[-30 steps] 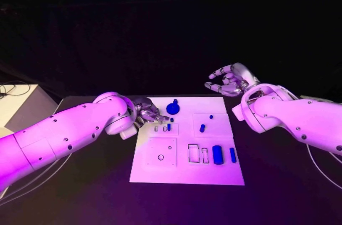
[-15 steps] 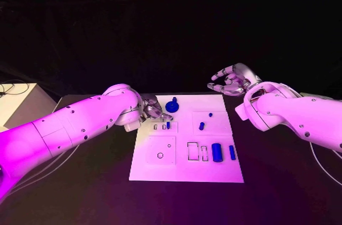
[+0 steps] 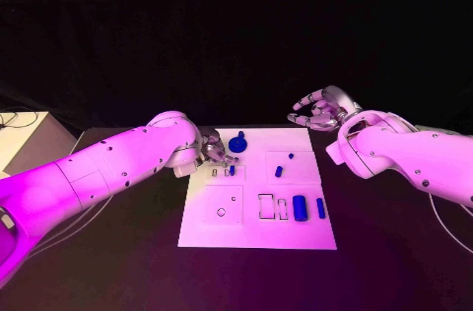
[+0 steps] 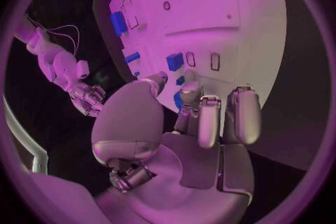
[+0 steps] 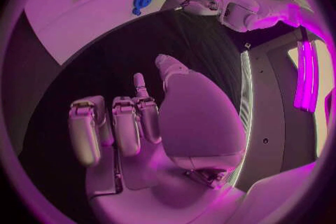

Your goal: Assemble the parts on the task board

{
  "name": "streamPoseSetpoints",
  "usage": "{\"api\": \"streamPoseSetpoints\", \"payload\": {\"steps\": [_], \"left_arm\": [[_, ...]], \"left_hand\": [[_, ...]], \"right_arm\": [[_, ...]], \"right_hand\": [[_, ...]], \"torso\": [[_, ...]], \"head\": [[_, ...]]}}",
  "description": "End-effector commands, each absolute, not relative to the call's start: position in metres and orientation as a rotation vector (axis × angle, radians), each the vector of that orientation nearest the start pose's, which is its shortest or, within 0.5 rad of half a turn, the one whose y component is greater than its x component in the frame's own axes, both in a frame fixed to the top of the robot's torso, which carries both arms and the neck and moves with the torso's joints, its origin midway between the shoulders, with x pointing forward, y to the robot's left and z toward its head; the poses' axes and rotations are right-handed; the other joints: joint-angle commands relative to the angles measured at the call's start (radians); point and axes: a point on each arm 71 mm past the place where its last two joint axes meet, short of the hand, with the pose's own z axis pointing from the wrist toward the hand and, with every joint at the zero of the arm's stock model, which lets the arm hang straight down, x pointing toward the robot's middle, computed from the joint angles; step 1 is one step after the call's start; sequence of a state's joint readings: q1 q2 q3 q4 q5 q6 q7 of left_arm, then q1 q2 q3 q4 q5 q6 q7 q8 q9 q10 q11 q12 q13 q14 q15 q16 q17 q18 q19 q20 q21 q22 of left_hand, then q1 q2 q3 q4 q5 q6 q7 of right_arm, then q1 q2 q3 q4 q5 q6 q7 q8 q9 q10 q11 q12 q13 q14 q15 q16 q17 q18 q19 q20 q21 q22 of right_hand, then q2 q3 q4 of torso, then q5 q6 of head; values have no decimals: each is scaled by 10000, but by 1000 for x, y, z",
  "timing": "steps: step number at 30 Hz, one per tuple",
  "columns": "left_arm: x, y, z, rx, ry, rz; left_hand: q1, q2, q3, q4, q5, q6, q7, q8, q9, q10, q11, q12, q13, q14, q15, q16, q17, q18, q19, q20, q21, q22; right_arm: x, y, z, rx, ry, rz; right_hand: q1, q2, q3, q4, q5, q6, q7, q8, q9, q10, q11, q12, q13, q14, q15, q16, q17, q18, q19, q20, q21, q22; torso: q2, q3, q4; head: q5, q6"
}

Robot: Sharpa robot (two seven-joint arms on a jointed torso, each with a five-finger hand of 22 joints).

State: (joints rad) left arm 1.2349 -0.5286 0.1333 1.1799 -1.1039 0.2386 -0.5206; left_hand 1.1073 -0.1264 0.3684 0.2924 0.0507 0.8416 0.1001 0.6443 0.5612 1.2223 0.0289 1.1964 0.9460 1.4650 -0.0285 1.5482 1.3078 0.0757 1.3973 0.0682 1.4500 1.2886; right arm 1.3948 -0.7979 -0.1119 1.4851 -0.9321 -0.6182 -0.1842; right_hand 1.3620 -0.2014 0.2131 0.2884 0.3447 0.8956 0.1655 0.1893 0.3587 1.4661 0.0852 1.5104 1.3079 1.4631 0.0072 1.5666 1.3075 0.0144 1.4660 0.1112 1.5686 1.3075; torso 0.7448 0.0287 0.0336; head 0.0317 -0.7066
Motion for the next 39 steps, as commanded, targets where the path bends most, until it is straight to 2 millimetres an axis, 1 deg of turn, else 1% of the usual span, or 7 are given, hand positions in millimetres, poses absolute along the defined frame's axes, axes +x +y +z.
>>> {"api": "streamPoseSetpoints", "payload": {"steps": [1,4,8,19,31,36,39], "left_arm": [[553,148,-176,-1782,22760,-4757],[553,147,-176,-1757,22793,-4757],[553,145,-177,-1723,22851,-4779],[551,140,-179,-1460,23101,-4807],[550,141,-182,-1381,23215,-4725],[550,142,-182,-1363,23243,-4704],[549,141,-182,-1394,23250,-4757]], "left_hand": [[-87,-6,-27,-2,24,-43,11,-37,8,-74,-12,-67,-2,865,-43,-14,2126,-149,23,23,51,-10],[-104,-8,-34,-1,25,-45,12,-37,24,-76,-10,-66,1,859,-41,-21,2112,-147,18,25,47,-17],[-104,-8,-34,-1,25,-45,12,-37,24,-76,-10,-66,1,859,-41,-21,2112,-147,18,25,47,-17],[-48,-11,-9,-42,28,-35,3,-21,113,-101,-14,-77,-8,855,-37,-25,2108,-142,-5,33,35,-39],[142,-22,86,-77,31,-51,-2,-16,271,-153,-19,-111,-46,848,-38,-31,2100,-137,-27,38,27,-52],[515,-23,415,-113,33,-83,-27,-39,538,-211,-42,-164,-105,850,-54,-29,2113,-139,-31,32,33,-30],[719,-103,867,-123,40,-88,-62,-65,765,-257,-75,-227,-175,853,-81,-27,2123,-138,-37,14,34,-24]], "right_arm": [[522,-211,-111,4270,14703,7334],[522,-211,-112,4253,14711,7318],[522,-210,-112,4230,14715,7299],[522,-209,-112,4165,14756,7261],[522,-209,-112,4145,14803,7205],[523,-209,-113,4146,14838,7168],[523,-208,-113,4106,14844,7106]], "right_hand": [[-34,-21,-55,-19,33,-35,8,21,-8,275,-16,-67,1909,1077,16,42,2633,-144,1048,-7,22,2633],[-34,-21,-55,-19,33,-35,8,21,-8,275,-16,-67,1909,1077,16,42,2633,-144,1048,-7,22,2633],[-41,-21,-61,-15,35,-38,9,20,-9,279,-15,-64,1912,1077,17,42,2633,-144,1048,-6,22,2633],[-41,-21,-61,-15,35,-38,9,20,-9,279,-15,-64,1912,1077,17,42,2633,-144,1048,-6,22,2633],[-41,-21,-61,-15,35,-38,9,20,-9,279,-15,-64,1912,1077,17,42,2633,-144,1048,-6,22,2633],[-41,-21,-61,-15,35,-38,9,20,-9,279,-15,-64,1912,1077,17,42,2633,-144,1048,-6,22,2633],[-54,-13,-72,-9,39,-42,12,20,-10,274,-12,-68,1908,1077,20,42,2633,-144,1048,-4,22,2633]], "torso": [[-4,-1,-3],[3,-2,2],[5,-11,24],[15,-3,-4],[18,-6,16],[22,-8,14],[22,-14,8]], "head": [[28,-43],[28,-46],[10,-59],[7,-73],[-3,-88],[-9,-99],[-13,-106]]}}
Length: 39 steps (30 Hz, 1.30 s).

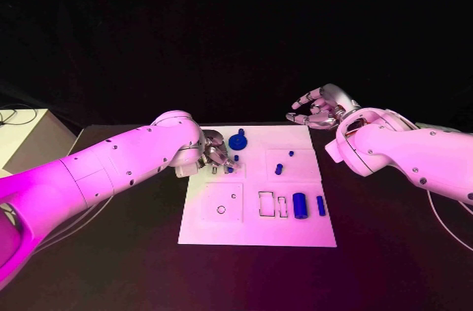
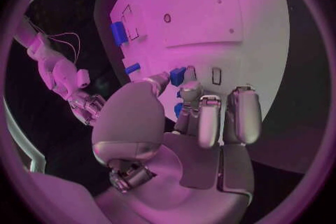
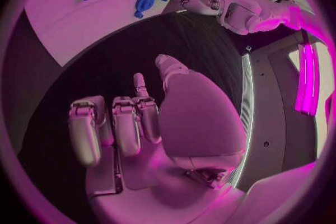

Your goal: Assemble the parts on the task board

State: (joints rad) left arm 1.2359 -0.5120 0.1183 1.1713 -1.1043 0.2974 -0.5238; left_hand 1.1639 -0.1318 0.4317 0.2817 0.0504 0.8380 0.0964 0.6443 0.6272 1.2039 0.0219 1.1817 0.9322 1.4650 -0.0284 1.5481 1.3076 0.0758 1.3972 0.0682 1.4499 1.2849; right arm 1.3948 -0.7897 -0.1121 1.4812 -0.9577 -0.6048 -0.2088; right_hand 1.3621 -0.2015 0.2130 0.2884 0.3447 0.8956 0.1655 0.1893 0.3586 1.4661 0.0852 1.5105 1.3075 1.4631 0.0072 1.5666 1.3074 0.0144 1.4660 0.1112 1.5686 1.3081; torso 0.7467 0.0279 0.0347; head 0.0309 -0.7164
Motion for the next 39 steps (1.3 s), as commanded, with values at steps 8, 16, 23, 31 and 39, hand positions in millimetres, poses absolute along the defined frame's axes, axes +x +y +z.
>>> {"api": "streamPoseSetpoints", "payload": {"steps": [8,16,23,31,39], "left_arm": [[548,140,-182,-1911,23271,-5246],[549,144,-181,-2822,23134,-5842],[547,152,-180,-3141,23090,-6008],[545,159,-177,-3158,22953,-5888],[549,162,-175,-2857,22319,-5205]], "left_hand": [[-146,-875,3202,-711,160,52,-143,-110,1262,-37,-121,-183,-136,870,-185,-21,2170,-142,-30,-85,39,64],[-233,-725,4448,-2065,1406,-28,-252,240,2299,-52,-232,-398,-337,878,-277,-20,2191,-138,-47,-166,26,68],[-533,-658,4845,-2462,2077,-83,-284,617,2993,68,-265,-439,-373,920,-319,31,2289,-149,-8,-207,56,135],[-838,-665,5020,-2600,2372,50,-381,825,3406,310,-356,-337,-323,1039,-396,198,2581,-174,83,-265,117,267],[-1070,-673,5121,-2688,2489,496,-588,1016,3743,893,-543,96,191,1058,-557,227,2632,-211,216,-387,189,440]], "right_arm": [[524,-208,-114,4104,14922,6995],[525,-210,-116,4218,15080,6869],[525,-211,-118,4242,15187,6807],[525,-213,-119,4248,15236,6759],[525,-214,-119,4238,15261,6740]], "right_hand": [[-55,-5,-69,-9,43,-44,13,20,-8,274,-11,-68,1912,1077,21,42,2634,-144,1048,-3,22,2627],[-52,2,-67,-10,47,-45,13,20,-8,260,-11,-81,1898,1077,21,42,2634,-144,1048,-2,22,2627],[-49,8,-64,-11,55,-49,14,18,-9,262,-10,-78,1901,1077,21,42,2634,-144,1048,-2,22,2627],[-51,16,-62,-9,67,-53,16,17,-10,255,-9,-85,1894,1077,22,42,2634,-144,1048,-1,22,2627],[-55,18,-64,-8,73,-56,17,16,-10,242,-8,-96,1883,1077,23,42,2634,-144,1048,-1,22,2627]], "torso": [[10,-3,-8],[11,-8,5],[8,-1,-2],[8,-2,8],[8,-5,10]], "head": [[0,-18],[-9,-4],[-15,13],[-22,2],[17,-15]]}}
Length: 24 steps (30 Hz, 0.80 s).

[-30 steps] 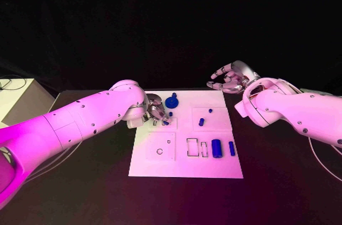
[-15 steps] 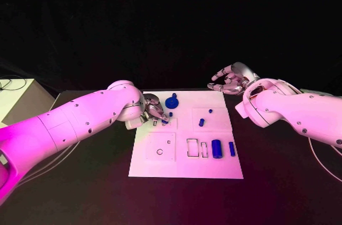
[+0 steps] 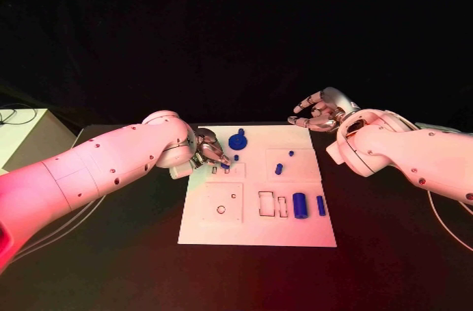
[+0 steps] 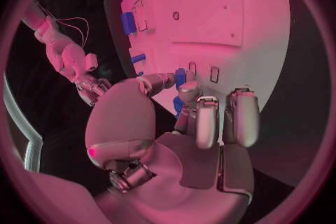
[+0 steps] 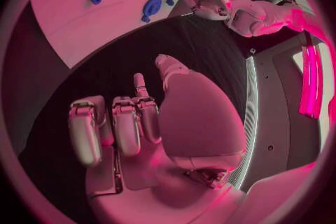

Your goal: Assemble the parts on the task board

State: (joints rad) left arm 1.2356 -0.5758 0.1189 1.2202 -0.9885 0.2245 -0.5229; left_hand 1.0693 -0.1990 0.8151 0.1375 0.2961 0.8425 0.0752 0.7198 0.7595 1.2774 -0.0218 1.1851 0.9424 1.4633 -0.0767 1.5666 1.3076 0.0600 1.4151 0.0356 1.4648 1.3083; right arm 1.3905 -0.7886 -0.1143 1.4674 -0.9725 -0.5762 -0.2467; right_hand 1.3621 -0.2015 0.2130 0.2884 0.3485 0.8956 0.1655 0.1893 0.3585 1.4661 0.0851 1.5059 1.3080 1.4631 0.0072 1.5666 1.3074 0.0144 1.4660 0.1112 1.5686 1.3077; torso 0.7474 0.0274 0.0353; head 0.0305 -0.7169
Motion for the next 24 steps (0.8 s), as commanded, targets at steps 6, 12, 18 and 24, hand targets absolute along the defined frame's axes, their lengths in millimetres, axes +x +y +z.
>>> {"api": "streamPoseSetpoints", "payload": {"steps": [6,12,18,24], "left_arm": [[550,159,-174,-2483,22016,-4792],[549,156,-176,-1912,22145,-4457],[548,153,-177,-1464,22309,-4237],[546,151,-179,-1194,22456,-4110]], "left_hand": [[-219,27,1225,-1229,-6,761,-500,376,2565,343,-212,143,185,1075,-165,42,2632,-49,29,-131,20,184],[-278,147,890,-1169,-103,1034,-632,504,2731,476,-322,133,143,1075,-260,42,2632,-46,29,-212,-4,164],[-274,164,800,-1167,-127,1058,-648,516,2757,478,-337,105,95,1075,-274,42,2632,-47,32,-226,-7,165],[-270,182,777,-1162,-131,1065,-653,518,2764,483,-342,105,95,1075,-278,42,2632,-44,26,-230,-13,154]], "right_arm": [[525,-213,-119,4223,15257,6743],[525,-213,-120,4212,15284,6739],[525,-214,-120,4196,15327,6722],[525,-213,-120,4178,15355,6721]], "right_hand": [[-58,17,-66,-7,37,-57,17,16,-10,241,-7,-52,1877,1077,24,42,2634,-144,1048,0,22,2631],[-69,17,-72,-4,43,-60,18,15,-10,239,-6,-53,1875,1077,24,42,2634,-144,1048,1,22,2631],[-81,19,-77,3,49,-63,19,13,-11,229,-4,-62,1866,1077,25,42,2634,-144,1048,1,22,2631],[-81,19,-77,3,49,-63,19,13,-11,229,-4,-62,1866,1077,25,42,2634,-144,1048,1,22,2631]], "torso": [[10,6,-8],[13,11,-13],[15,8,-12],[22,9,-19]], "head": [[44,-22],[59,-41],[67,-55],[90,-69]]}}
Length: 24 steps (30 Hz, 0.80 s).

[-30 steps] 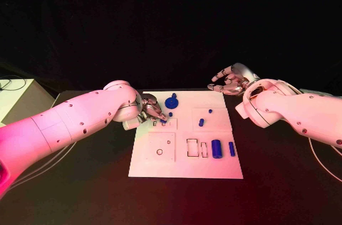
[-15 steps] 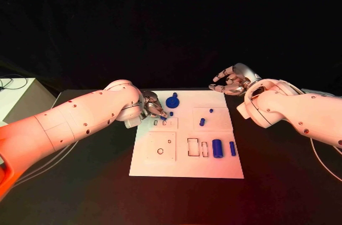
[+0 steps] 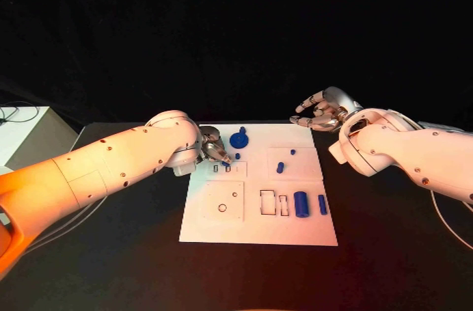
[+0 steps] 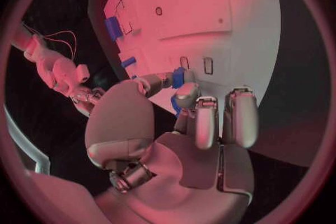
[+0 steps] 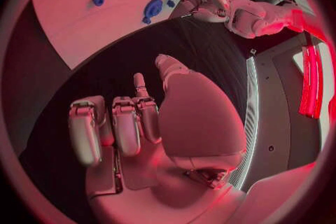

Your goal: Assemble the parts on the task board

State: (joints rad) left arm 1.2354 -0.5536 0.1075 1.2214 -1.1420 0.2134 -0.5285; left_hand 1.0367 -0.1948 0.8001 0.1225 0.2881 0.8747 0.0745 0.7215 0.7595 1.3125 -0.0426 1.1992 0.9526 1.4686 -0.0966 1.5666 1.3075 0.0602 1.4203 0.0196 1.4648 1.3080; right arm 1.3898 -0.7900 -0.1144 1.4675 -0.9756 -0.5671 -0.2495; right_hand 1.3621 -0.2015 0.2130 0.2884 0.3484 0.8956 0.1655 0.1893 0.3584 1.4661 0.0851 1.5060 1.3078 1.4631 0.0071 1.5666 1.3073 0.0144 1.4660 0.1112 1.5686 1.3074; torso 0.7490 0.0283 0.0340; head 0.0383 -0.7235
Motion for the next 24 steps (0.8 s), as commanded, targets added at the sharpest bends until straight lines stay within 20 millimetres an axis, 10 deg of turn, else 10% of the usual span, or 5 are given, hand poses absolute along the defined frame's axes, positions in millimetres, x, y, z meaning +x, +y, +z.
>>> {"api": "streamPoseSetpoints", "payload": {"steps": [1,24], "left_arm": [[545,151,-180,-1165,22473,-4101],[544,146,-185,-854,22538,-3838]], "left_hand": [[56,141,927,-1011,-50,742,-646,501,2765,132,-133,-37,-7,1022,-79,42,2633,-47,-26,-70,-12,156],[66,209,879,-990,-60,744,-654,496,2782,153,-141,-20,26,1022,-89,42,2633,-50,-14,-82,-8,172]], "right_arm": [[525,-213,-120,4176,15360,6720],[524,-214,-120,4120,15420,6649]], "right_hand": [[-81,20,-76,3,50,-64,19,13,-11,228,-4,-63,1867,1077,25,42,2635,-144,1048,1,22,2634],[-116,21,-94,10,69,-71,22,11,-12,230,-1,-61,1869,1077,28,42,2635,-144,1048,4,22,2634]], "torso": [[6,-2,-7],[8,-8,8]], "head": [[6,-7],[-2,-74]]}}
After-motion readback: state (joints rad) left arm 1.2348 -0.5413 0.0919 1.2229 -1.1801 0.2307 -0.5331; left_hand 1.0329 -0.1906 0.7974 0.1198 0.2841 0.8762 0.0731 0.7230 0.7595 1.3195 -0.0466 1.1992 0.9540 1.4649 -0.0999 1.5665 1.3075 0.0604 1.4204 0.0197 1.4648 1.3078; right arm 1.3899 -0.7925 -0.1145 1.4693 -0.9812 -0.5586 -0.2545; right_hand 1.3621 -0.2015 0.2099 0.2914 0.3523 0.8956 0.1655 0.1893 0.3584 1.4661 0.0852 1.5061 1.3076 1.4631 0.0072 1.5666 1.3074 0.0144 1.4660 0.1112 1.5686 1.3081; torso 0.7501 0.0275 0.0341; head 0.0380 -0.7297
